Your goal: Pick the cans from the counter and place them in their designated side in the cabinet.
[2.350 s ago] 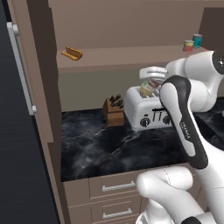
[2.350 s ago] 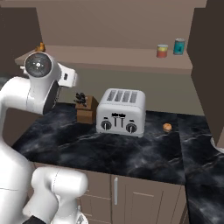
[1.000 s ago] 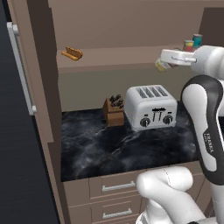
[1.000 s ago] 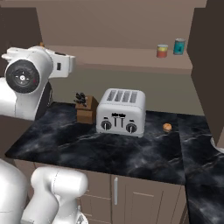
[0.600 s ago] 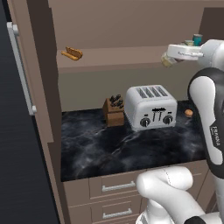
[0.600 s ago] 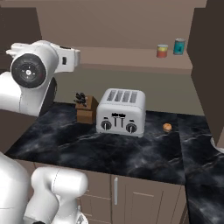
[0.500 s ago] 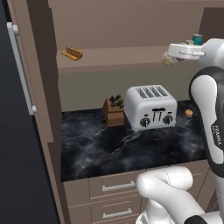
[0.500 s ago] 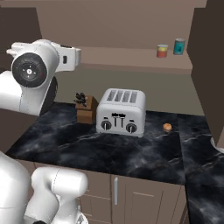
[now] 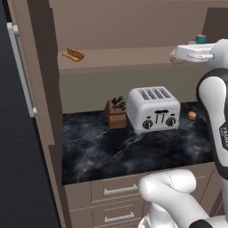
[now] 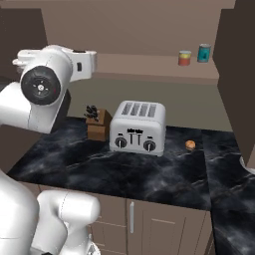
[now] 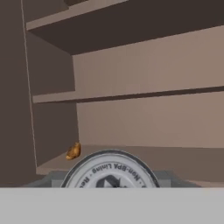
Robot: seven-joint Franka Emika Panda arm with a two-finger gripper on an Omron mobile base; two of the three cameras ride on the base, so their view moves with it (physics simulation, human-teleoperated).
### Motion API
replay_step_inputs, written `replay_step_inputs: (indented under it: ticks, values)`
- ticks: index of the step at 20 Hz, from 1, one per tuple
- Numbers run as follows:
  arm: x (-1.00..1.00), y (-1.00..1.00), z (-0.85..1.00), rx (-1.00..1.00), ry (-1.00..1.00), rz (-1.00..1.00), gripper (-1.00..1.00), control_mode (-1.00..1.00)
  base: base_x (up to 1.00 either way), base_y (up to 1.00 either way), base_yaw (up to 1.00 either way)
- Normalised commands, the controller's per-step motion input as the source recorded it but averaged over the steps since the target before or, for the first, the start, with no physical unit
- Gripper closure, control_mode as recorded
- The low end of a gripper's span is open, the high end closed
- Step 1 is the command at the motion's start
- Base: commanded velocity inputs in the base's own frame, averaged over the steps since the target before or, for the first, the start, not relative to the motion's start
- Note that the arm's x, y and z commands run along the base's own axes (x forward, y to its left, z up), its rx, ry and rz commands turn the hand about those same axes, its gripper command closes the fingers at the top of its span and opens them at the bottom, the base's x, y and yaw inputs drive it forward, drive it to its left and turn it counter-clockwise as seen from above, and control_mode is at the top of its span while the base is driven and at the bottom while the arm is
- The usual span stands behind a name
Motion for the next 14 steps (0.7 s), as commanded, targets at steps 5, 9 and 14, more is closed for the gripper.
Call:
replay_step_inputs:
  ticks: [5,9,14]
  values:
    - [0.07,-0.19,0.0,-0.08,-0.03,0.0,1.0,-1.0,0.0,0.0,0.0]
    - [0.04,-0.26,0.0,-0.09,0.0,0.0,1.0,-1.0,0.0,0.0,0.0]
    - [0.05,-0.3,0.0,-0.09,0.0,0.0,1.0,-1.0,0.0,0.0,0.0]
